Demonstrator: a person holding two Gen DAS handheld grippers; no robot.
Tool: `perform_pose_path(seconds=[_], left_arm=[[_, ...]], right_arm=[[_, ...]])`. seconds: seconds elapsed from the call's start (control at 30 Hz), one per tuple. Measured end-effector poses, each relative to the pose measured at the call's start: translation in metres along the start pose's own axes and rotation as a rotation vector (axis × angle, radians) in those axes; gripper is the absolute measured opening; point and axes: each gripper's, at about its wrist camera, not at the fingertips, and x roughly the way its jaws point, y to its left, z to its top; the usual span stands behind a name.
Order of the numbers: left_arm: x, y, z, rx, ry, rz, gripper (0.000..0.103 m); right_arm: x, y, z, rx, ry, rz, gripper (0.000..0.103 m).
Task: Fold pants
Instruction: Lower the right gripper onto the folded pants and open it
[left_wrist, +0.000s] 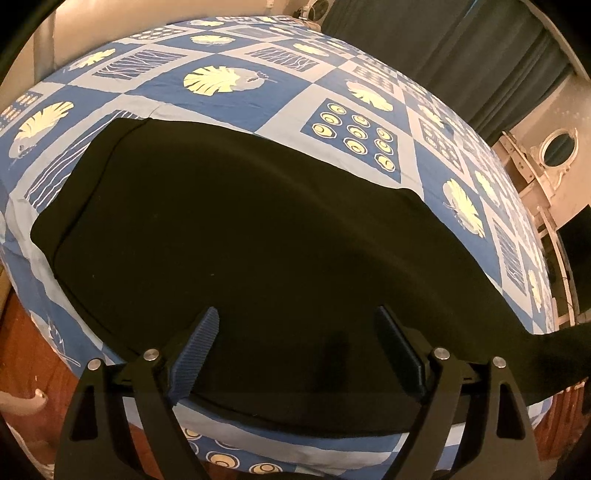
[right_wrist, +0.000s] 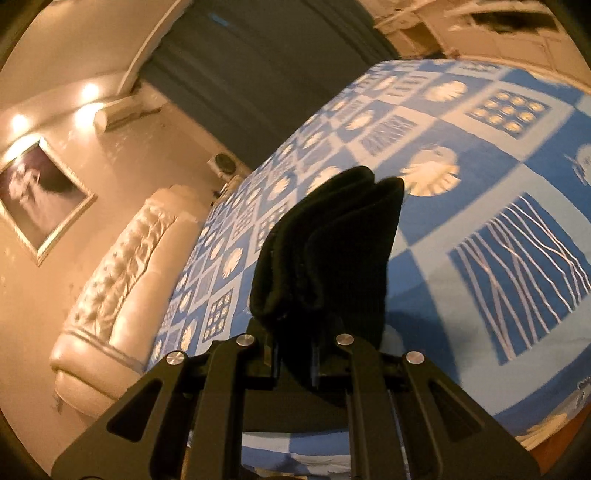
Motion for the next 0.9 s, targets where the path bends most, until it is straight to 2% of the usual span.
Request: perform_pose_path(seconds=[0.2, 0.37, 0.7, 0.9], left_arm=[[-0.002, 0.003, 0.001, -0.042, -0.009, -0.014, 0.085], [-0.002, 0.001, 0.001, -0.037, -0.008, -0.005, 0.085], [-0.002, 0.002, 0.002, -0.048, -0.009, -0.011, 0.085], [-0.002, 0.002, 0.002, -0.05, -0.009, -0.012, 0.085]], right_arm=[[0.032, 0.049, -0.016, -0.1, 0.055, 0.006, 0.011], [0.069, 0.082, -0.041, -0.157, 0.128, 0.022, 0.011], [0.143, 0.093, -0.107, -0.171, 0.276, 0.009, 0.011], [0.169, 0.097, -0.14, -0.212, 0.342, -0.015, 0.011]])
